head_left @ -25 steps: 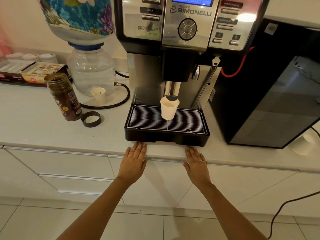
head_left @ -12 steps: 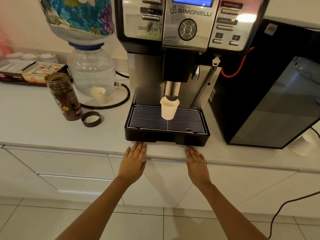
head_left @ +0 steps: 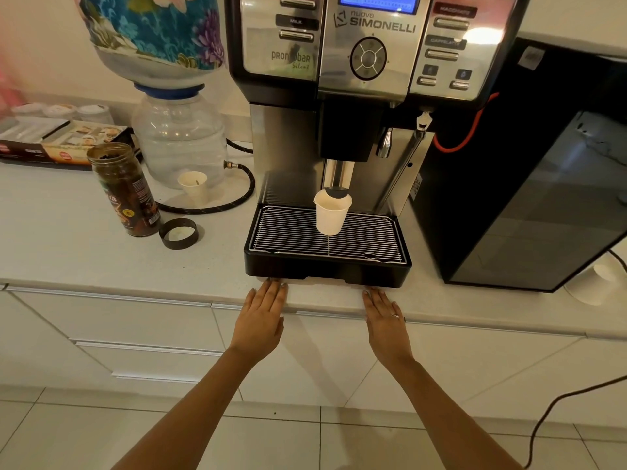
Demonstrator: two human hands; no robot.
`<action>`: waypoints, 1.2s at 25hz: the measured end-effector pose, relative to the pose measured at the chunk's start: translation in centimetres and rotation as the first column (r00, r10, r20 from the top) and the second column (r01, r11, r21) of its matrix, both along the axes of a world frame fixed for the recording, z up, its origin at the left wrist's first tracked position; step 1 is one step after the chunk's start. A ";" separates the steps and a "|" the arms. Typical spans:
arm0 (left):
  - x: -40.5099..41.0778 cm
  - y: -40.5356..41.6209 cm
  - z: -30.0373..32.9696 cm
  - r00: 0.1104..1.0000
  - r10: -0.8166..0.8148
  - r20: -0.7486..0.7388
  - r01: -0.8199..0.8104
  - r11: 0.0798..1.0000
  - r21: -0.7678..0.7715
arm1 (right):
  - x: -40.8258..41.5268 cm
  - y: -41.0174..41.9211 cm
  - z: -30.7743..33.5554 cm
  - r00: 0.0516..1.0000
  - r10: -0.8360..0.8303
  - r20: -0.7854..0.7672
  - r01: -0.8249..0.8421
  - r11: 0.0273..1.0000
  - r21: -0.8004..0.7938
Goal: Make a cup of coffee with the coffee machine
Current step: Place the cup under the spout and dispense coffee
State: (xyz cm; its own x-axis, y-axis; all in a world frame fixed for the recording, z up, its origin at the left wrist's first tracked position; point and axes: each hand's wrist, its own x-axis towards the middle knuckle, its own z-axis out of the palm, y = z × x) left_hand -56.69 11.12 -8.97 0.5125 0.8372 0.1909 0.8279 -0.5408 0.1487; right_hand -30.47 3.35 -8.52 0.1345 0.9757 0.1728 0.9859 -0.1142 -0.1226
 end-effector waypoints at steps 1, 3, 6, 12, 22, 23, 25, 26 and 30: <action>0.0 0.0 0.0 1.000 0.001 0.000 -0.001 1.000 0.000 | 0.0 0.0 0.0 1.000 -0.002 0.001 0.002 1.000 -0.002; 0.0 0.0 0.0 1.000 0.004 -0.004 -0.004 1.000 -0.007 | 0.0 0.0 0.0 1.000 -0.001 0.006 0.001 1.000 -0.010; 0.0 0.1 -0.1 1.000 0.004 -0.006 -0.004 1.000 -0.014 | 0.0 0.0 -0.1 1.000 0.003 0.014 -0.003 1.000 -0.024; 0.0 0.1 -0.1 1.000 0.004 -0.006 -0.004 1.000 -0.004 | -0.1 -0.1 0.1 1.000 0.002 0.002 -0.002 1.000 -0.005; -0.1 0.2 -0.4 1.000 0.009 -0.029 -0.010 1.000 -0.010 | -0.1 -0.1 0.1 1.000 -0.001 -0.001 0.001 1.000 -0.014; -0.1 0.2 -0.4 1.000 0.010 -0.022 -0.010 1.000 -0.011 | -0.1 -0.1 0.1 1.000 -0.001 -0.002 0.001 1.000 -0.017; -0.1 0.2 -0.4 1.000 0.007 -0.022 -0.007 1.000 -0.014 | 0.0 0.0 0.0 1.000 -0.003 -0.011 0.003 1.000 -0.011; -0.1 0.2 -0.4 1.000 0.007 -0.026 -0.007 1.000 -0.014 | -0.1 0.0 0.0 1.000 -0.004 -0.011 0.004 1.000 -0.010; -0.1 0.2 -0.4 1.000 0.007 -0.028 -0.007 1.000 -0.017 | -0.1 0.0 0.0 1.000 -0.006 -0.015 0.006 1.000 -0.005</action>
